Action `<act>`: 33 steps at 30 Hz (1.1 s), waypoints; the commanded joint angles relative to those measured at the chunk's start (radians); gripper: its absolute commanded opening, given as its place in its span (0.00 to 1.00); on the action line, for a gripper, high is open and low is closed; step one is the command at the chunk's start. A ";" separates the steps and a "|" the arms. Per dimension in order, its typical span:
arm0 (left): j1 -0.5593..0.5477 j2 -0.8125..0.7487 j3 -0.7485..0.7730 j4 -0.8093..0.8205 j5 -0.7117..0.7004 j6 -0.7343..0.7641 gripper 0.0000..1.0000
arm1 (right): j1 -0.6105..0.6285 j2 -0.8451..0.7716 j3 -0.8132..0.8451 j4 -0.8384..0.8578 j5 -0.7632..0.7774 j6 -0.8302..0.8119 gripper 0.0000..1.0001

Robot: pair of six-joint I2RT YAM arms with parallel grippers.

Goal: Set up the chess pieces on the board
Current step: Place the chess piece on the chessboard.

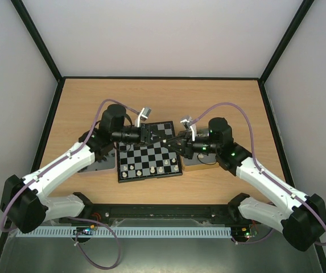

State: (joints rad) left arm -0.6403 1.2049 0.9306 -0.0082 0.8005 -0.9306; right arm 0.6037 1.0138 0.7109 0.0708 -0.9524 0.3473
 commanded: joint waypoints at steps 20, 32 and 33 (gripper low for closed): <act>-0.056 -0.107 -0.026 -0.419 -0.771 0.362 0.08 | 0.002 -0.014 0.013 -0.051 0.533 0.097 0.60; -0.362 -0.037 -0.147 -0.472 -1.207 0.263 0.08 | 0.002 0.036 -0.006 -0.034 0.742 0.182 0.60; -0.375 -0.039 -0.162 -0.457 -1.206 0.256 0.08 | 0.002 0.038 -0.009 -0.034 0.745 0.183 0.60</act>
State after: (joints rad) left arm -0.9730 1.1683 0.8154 -0.4622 -0.2676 -0.6327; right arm 0.6083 1.0439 0.7158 0.0277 -0.2832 0.5022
